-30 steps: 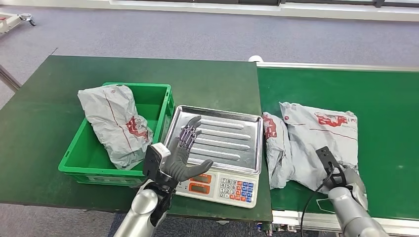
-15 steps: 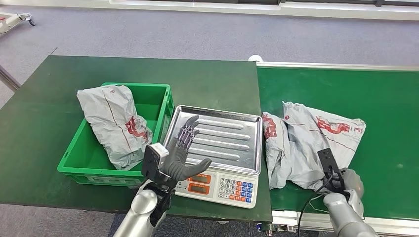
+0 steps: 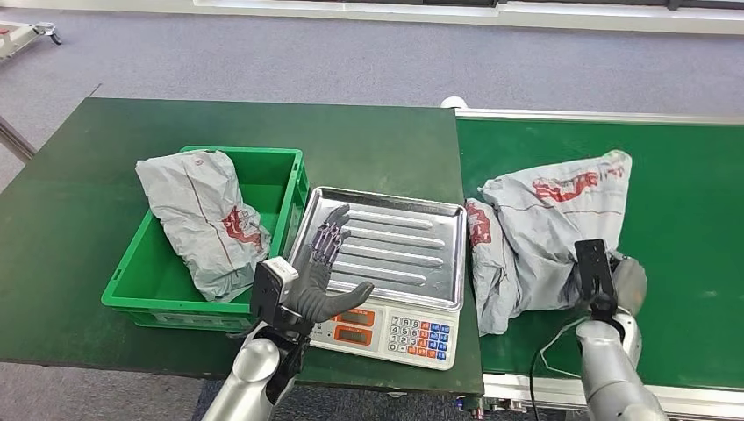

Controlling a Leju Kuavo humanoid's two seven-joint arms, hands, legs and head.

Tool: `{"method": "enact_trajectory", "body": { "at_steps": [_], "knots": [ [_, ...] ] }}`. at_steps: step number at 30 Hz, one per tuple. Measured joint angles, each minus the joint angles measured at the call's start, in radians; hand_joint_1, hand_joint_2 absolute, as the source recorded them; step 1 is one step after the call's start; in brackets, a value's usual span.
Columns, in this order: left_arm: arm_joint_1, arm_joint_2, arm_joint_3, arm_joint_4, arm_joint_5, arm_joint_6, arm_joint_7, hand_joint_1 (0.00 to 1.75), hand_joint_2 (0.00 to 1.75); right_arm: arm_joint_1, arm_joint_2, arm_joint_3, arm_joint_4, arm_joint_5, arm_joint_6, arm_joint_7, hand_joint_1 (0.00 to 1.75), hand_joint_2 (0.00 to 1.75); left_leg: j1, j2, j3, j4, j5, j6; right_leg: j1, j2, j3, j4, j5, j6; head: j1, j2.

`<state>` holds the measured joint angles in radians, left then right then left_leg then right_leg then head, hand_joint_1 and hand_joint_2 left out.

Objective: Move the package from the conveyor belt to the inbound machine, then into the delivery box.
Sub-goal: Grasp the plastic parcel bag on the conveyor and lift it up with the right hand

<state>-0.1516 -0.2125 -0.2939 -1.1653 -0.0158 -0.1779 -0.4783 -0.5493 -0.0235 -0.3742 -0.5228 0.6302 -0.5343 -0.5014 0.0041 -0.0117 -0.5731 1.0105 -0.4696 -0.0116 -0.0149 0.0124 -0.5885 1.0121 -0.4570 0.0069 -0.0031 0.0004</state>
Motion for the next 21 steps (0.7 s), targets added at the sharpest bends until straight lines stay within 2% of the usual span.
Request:
{"method": "enact_trajectory", "body": {
  "at_steps": [5, 10, 21],
  "knots": [
    [0.013, 0.0, 0.006, -0.013, -0.012, 0.004, -0.003, 0.0, 1.75, 0.046, 0.051, 0.097, -0.26, -0.039, 0.04, 0.052, 1.75, 1.75, 0.0, 0.0, -0.001, 0.0, 0.0, 0.0, 0.0, 0.0, -0.001, 0.0, 0.0, 0.0, 0.0, 0.0],
    [0.019, 0.0, 0.013, -0.022, -0.018, 0.012, -0.004, 0.0, 1.75, 0.081, 0.077, 0.175, -0.423, -0.062, 0.049, 0.055, 1.75, 1.75, 0.0, -0.001, -0.002, 0.0, 0.0, 0.0, 0.0, 0.0, -0.002, 0.0, 0.0, 0.0, 0.0, 0.0],
    [0.025, 0.0, 0.022, -0.026, -0.018, 0.013, -0.004, 0.0, 1.75, 0.11, 0.096, 0.226, -0.539, -0.065, 0.052, 0.055, 1.75, 1.75, 0.0, -0.001, -0.002, 0.0, 0.001, 0.0, 0.0, -0.001, -0.002, 0.0, 0.0, 0.0, 0.0, 0.0]
  ]
}}
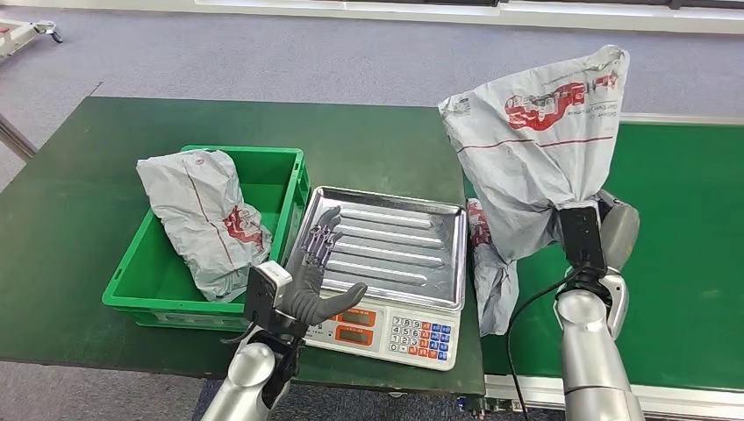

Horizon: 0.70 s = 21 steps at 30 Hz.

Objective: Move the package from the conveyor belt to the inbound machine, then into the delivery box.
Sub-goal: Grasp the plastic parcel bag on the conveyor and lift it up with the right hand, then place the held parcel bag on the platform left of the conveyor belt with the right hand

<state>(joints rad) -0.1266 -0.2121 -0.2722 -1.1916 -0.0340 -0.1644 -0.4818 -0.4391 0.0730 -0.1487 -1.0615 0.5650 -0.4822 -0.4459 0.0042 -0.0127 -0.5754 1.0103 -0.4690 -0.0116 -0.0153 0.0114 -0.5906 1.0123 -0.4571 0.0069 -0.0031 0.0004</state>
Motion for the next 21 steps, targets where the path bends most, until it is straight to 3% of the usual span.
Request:
{"method": "enact_trajectory", "body": {
  "at_steps": [6, 11, 15, 21],
  "knots": [
    [0.0, 0.0, 0.002, -0.001, -0.001, 0.003, -0.002, 0.0, 1.75, 0.009, 0.004, 0.019, -0.02, -0.028, 0.025, -0.002, 1.75, 1.75, 0.0, 0.0, 0.0, 0.0, 0.0, 0.0, 0.0, 0.0, 0.0, 0.0, 0.0, 0.0, 0.0, 0.0],
    [0.002, 0.001, 0.004, -0.004, -0.003, 0.004, -0.011, 0.0, 1.75, 0.059, 0.026, 0.084, -0.084, -0.084, 0.117, -0.017, 1.75, 1.75, 0.0, 0.0, 0.0, 0.0, 0.0, 0.0, 0.001, 0.0, 0.0, 0.0, 0.0, 0.0, 0.0, 0.0],
    [0.006, 0.002, 0.014, -0.008, -0.008, 0.002, -0.016, 0.0, 1.75, 0.104, 0.059, 0.204, -0.123, -0.099, 0.2, -0.018, 1.75, 1.75, 0.001, 0.001, -0.001, -0.001, 0.0, 0.0, 0.002, 0.0, -0.001, 0.0, 0.0, 0.0, 0.0, 0.0],
    [0.008, 0.002, 0.03, -0.029, -0.01, 0.003, -0.02, 0.0, 1.75, 0.128, 0.132, 0.465, -0.118, -0.143, 0.286, 0.005, 1.75, 1.75, 0.003, 0.001, 0.0, -0.001, 0.001, -0.002, 0.004, 0.001, -0.002, 0.0, -0.001, -0.002, 0.0, 0.0]
  ]
}}
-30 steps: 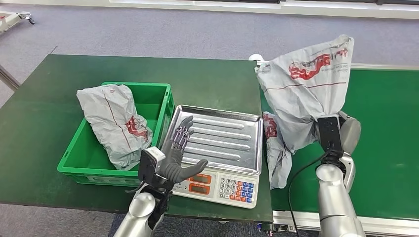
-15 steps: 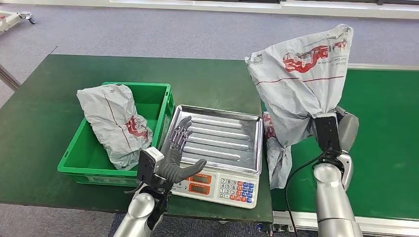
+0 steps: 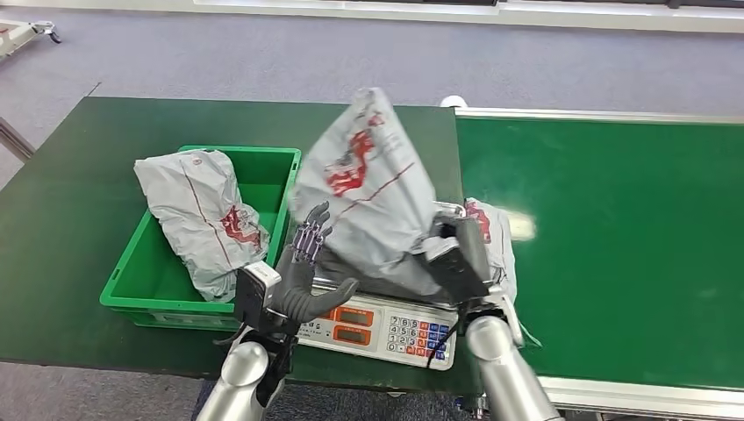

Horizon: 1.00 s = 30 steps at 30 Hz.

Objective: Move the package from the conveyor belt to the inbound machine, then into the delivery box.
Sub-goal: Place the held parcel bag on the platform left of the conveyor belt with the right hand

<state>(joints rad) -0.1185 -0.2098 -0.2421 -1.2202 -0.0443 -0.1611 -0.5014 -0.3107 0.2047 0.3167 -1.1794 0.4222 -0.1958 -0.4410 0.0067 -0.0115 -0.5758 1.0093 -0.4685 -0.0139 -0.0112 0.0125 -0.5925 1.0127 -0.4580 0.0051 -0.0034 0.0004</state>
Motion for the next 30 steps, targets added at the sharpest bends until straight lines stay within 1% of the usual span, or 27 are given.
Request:
{"method": "enact_trajectory", "body": {
  "at_steps": [3, 7, 8, 11, 12, 17, 22, 30],
  "knots": [
    [0.001, 0.0, 0.005, -0.012, -0.001, 0.002, 0.0, 0.0, 1.75, 0.007, 0.02, 0.086, 0.004, -0.028, 0.015, 0.008, 1.75, 1.75, 0.001, -0.002, 0.0, 0.0, 0.0, 0.0, 0.0, -0.002, 0.0, 0.0, 0.0, 0.0, 0.0, 0.0],
    [0.007, 0.0, 0.011, -0.026, -0.002, 0.003, 0.004, 0.0, 1.75, 0.018, 0.024, 0.144, 0.004, -0.038, 0.019, 0.012, 1.75, 1.75, 0.001, -0.001, 0.0, 0.0, 0.0, 0.0, -0.001, -0.002, 0.001, 0.0, 0.0, 0.0, 0.0, 0.0],
    [0.009, 0.0, 0.012, -0.029, -0.002, 0.004, 0.005, 0.0, 1.75, 0.02, 0.024, 0.156, 0.005, -0.038, 0.019, 0.014, 1.41, 1.75, 0.001, -0.001, -0.001, 0.0, 0.0, 0.0, -0.001, -0.002, 0.001, 0.0, 0.0, 0.0, 0.0, 0.0],
    [0.012, 0.0, 0.014, -0.033, -0.002, 0.01, 0.005, 0.0, 1.75, 0.021, 0.024, 0.184, 0.01, -0.048, 0.019, 0.015, 0.1, 1.75, 0.001, -0.002, -0.001, 0.0, 0.0, 0.0, -0.001, -0.002, 0.001, 0.0, 0.0, 0.0, 0.0, 0.0],
    [0.013, 0.0, 0.014, -0.033, -0.004, 0.014, 0.004, 0.0, 1.75, 0.021, 0.025, 0.189, 0.013, -0.054, 0.02, 0.012, 0.0, 1.75, 0.001, -0.002, -0.001, 0.0, 0.0, 0.0, -0.001, -0.002, 0.001, 0.0, 0.0, 0.0, 0.0, 0.0],
    [0.017, 0.003, 0.015, -0.032, -0.032, 0.05, -0.013, 0.0, 1.75, 0.035, 0.026, 0.196, 0.016, -0.101, 0.034, -0.016, 0.0, 1.75, 0.001, -0.002, 0.0, 0.0, 0.0, 0.0, 0.0, -0.002, 0.001, 0.0, 0.0, 0.0, 0.0, 0.0],
    [0.019, 0.011, 0.019, -0.032, -0.108, 0.11, -0.022, 0.0, 1.75, 0.068, 0.021, 0.184, -0.008, -0.185, 0.078, -0.033, 0.0, 1.75, 0.001, -0.002, 0.0, 0.0, 0.0, 0.0, 0.0, -0.002, 0.0, 0.0, 0.0, 0.0, 0.0, 0.0],
    [0.019, 0.018, 0.024, -0.032, -0.127, 0.122, -0.022, 0.0, 1.75, 0.089, 0.01, 0.162, -0.034, -0.207, 0.092, -0.037, 0.0, 1.75, 0.001, -0.001, 0.0, 0.0, 0.0, 0.0, 0.0, -0.002, 0.0, 0.0, 0.0, 0.0, 0.0, 0.0]
  ]
}}
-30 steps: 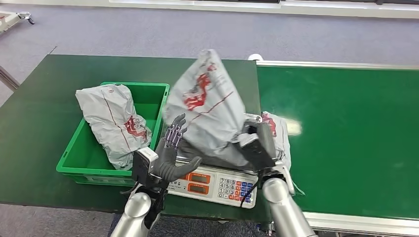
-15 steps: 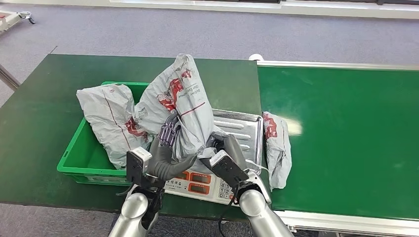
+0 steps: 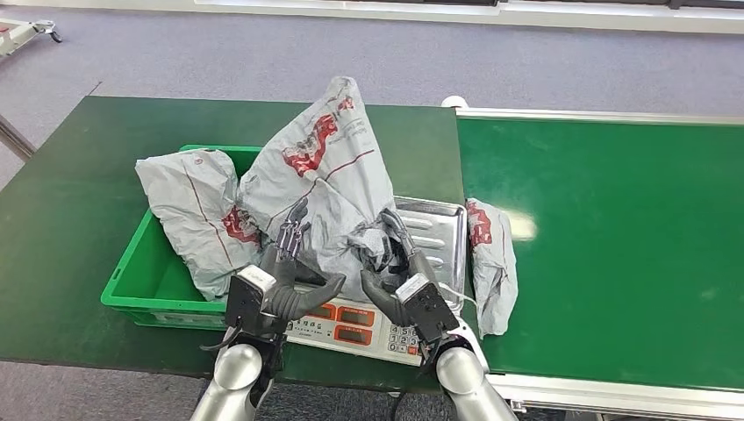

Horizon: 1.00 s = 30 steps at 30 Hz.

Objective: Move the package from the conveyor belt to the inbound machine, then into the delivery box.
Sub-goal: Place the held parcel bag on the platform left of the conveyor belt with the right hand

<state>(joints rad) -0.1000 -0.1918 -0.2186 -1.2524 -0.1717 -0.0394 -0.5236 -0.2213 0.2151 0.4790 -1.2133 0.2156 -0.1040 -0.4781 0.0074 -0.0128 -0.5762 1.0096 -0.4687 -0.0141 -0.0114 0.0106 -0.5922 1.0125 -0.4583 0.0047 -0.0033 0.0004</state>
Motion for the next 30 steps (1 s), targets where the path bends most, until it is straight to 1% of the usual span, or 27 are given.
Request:
{"method": "enact_trajectory", "body": {
  "at_steps": [3, 6, 9, 11, 13, 14, 15, 17, 18, 19, 20, 22, 26, 30],
  "knots": [
    [-0.006, 0.006, 0.0, 0.002, -0.086, 0.037, 0.015, 0.0, 1.75, 0.01, -0.003, -0.015, -0.01, -0.053, 0.034, -0.006, 0.0, 1.75, 0.0, 0.0, 0.0, 0.0, 0.0, 0.0, 0.0, 0.0, 0.0, 0.0, 0.0, 0.0, 0.0, 0.0],
    [-0.046, 0.024, -0.003, 0.032, -0.295, 0.093, 0.053, 0.0, 1.75, 0.03, -0.008, -0.057, -0.027, -0.195, 0.14, -0.02, 0.0, 1.75, 0.0, -0.001, 0.0, 0.0, 0.0, 0.0, 0.0, 0.0, -0.001, 0.0, 0.0, 0.0, 0.0, 0.0],
    [-0.144, 0.047, -0.026, 0.136, -0.534, 0.108, 0.08, 0.0, 1.75, 0.043, -0.018, -0.121, -0.035, -0.326, 0.255, -0.029, 0.0, 1.75, 0.0, -0.001, 0.0, 0.0, 0.001, 0.0, 0.0, -0.001, 0.0, 0.0, 0.001, 0.0, 0.0, 0.0],
    [-0.229, 0.056, -0.061, 0.251, -0.673, 0.092, 0.062, 0.0, 1.75, 0.044, -0.024, -0.163, -0.03, -0.368, 0.308, -0.029, 0.0, 1.75, 0.0, -0.001, 0.0, 0.001, 0.002, 0.0, -0.001, -0.001, 0.0, 0.0, 0.002, 0.0, 0.0, 0.0],
    [-0.319, 0.057, -0.115, 0.385, -0.78, 0.042, 0.017, 0.03, 1.75, 0.041, -0.028, -0.193, -0.021, -0.394, 0.359, -0.029, 0.0, 1.75, 0.0, -0.001, 0.0, 0.001, 0.003, 0.0, -0.001, -0.001, 0.0, 0.0, 0.003, 0.0, 0.0, 0.0],
    [-0.364, 0.056, -0.148, 0.451, -0.82, 0.002, -0.007, 0.28, 1.75, 0.04, -0.029, -0.204, -0.016, -0.404, 0.381, -0.029, 0.0, 1.75, 0.0, -0.001, 0.0, 0.001, 0.003, 0.0, -0.002, -0.001, 0.0, 0.0, 0.003, 0.0, 0.0, 0.0],
    [-0.407, 0.054, -0.18, 0.509, -0.85, -0.044, -0.026, 0.35, 1.75, 0.04, -0.029, -0.211, -0.011, -0.414, 0.399, -0.03, 0.0, 1.75, -0.001, -0.001, 0.0, 0.001, 0.003, 0.0, -0.002, -0.001, 0.001, 0.0, 0.004, 0.0, 0.0, 0.0],
    [-0.487, 0.047, -0.239, 0.616, -0.886, -0.155, -0.054, 0.32, 1.75, 0.038, -0.031, -0.226, -0.002, -0.429, 0.421, -0.03, 0.0, 1.75, -0.001, -0.002, 0.001, 0.001, 0.003, 0.0, -0.002, -0.001, 0.002, 0.0, 0.004, 0.0, 0.0, 0.0],
    [-0.521, 0.042, -0.264, 0.658, -0.897, -0.208, -0.062, 0.07, 1.75, 0.038, -0.031, -0.231, 0.002, -0.434, 0.426, -0.03, 0.0, 1.75, -0.001, -0.002, 0.002, 0.001, 0.003, 0.001, -0.002, -0.002, 0.003, 0.0, 0.003, 0.0, 0.0, 0.0],
    [-0.551, 0.037, -0.288, 0.697, -0.906, -0.255, -0.066, 0.44, 1.75, 0.037, -0.032, -0.235, 0.005, -0.438, 0.429, -0.029, 0.0, 1.75, -0.001, -0.002, 0.003, 0.001, 0.003, 0.001, -0.002, -0.002, 0.004, 0.0, 0.003, 0.0, 0.0, 0.0],
    [-0.575, 0.031, -0.31, 0.728, -0.913, -0.289, -0.068, 0.87, 1.75, 0.037, -0.032, -0.237, 0.007, -0.441, 0.432, -0.028, 0.0, 1.75, -0.001, -0.002, 0.003, 0.001, 0.003, 0.001, -0.002, -0.002, 0.004, 0.0, 0.003, 0.0, 0.0, 0.0],
    [-0.613, 0.017, -0.35, 0.778, -0.924, -0.329, -0.065, 1.75, 1.75, 0.038, -0.033, -0.241, 0.01, -0.446, 0.436, -0.027, 0.0, 1.75, -0.001, -0.002, 0.003, 0.001, 0.003, 0.001, -0.002, -0.002, 0.005, 0.0, 0.003, 0.0, 0.0, 0.0],
    [-0.659, -0.007, -0.4, 0.839, -0.927, -0.343, -0.055, 1.75, 1.75, 0.04, -0.034, -0.246, 0.012, -0.455, 0.447, -0.023, 0.0, 1.75, -0.001, -0.002, 0.005, 0.0, 0.003, 0.001, -0.001, -0.002, 0.007, 0.0, 0.004, 0.0, 0.0, 0.0],
    [-0.677, -0.018, -0.424, 0.869, -0.914, -0.316, -0.047, 1.75, 1.75, 0.046, -0.034, -0.248, 0.009, -0.456, 0.449, -0.02, 0.0, 1.75, -0.001, -0.002, 0.007, 0.0, 0.004, 0.001, -0.001, -0.003, 0.009, 0.0, 0.004, 0.0, 0.0, 0.0]
  ]
}}
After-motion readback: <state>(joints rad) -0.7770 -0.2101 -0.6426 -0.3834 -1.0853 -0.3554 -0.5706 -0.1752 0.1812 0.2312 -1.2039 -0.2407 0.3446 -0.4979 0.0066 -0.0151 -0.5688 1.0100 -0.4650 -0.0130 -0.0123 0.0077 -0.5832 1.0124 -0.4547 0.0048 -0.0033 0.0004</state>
